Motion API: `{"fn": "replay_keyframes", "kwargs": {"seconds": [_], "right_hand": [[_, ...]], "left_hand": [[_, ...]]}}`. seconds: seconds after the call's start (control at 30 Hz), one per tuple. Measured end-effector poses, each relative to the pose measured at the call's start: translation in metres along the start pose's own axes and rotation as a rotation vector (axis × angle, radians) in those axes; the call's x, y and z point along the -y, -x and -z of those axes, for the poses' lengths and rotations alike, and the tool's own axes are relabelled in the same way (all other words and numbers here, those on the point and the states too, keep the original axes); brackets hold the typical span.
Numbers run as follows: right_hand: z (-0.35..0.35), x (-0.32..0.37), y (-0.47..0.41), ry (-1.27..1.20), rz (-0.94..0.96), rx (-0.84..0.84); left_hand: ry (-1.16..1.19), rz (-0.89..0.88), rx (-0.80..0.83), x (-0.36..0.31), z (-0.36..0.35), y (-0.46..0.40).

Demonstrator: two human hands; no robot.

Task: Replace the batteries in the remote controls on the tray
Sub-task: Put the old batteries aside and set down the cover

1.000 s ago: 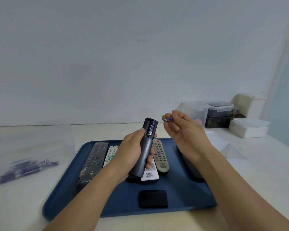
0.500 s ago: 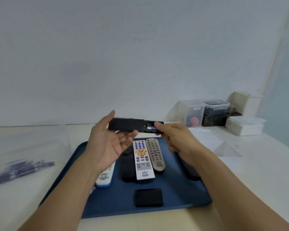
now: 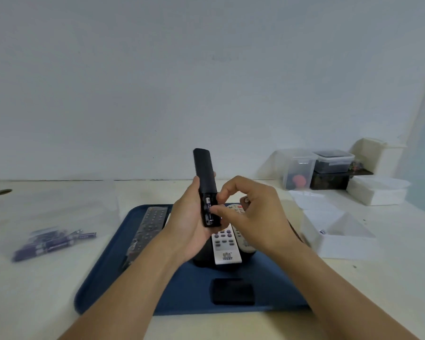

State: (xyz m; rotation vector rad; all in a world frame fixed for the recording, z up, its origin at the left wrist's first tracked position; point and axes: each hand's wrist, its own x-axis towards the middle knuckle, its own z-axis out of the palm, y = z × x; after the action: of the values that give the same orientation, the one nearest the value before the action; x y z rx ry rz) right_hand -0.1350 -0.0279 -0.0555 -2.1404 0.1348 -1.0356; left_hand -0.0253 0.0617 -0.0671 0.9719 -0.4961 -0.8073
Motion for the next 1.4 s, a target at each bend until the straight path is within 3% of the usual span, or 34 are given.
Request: {"fn": "replay_keyframes", "kwargs": {"seconds": [0.2,0.53,1.03,1.4], "right_hand": [[-0.001,0.001,0.000,-0.084,-0.039,0.042],[-0.003,-0.008,-0.001,-0.026,-0.027,0.068],[-0.024,-0.024,-0.006,-0.321,-0.108,0.032],[-0.025,-0.029,-0.006,-0.233,-0.089,0.091]], "left_hand": [[-0.009,0.028,-0.057,0.002,-0.002,0.000],[-0.100,0.040,-0.115,0.004,-0.008,0.006],[-0.064,0.030,-0.136,0.008,-0.019,0.007],[-0.046,0.033,-0.131,0.005,-0.018,0.011]]}}
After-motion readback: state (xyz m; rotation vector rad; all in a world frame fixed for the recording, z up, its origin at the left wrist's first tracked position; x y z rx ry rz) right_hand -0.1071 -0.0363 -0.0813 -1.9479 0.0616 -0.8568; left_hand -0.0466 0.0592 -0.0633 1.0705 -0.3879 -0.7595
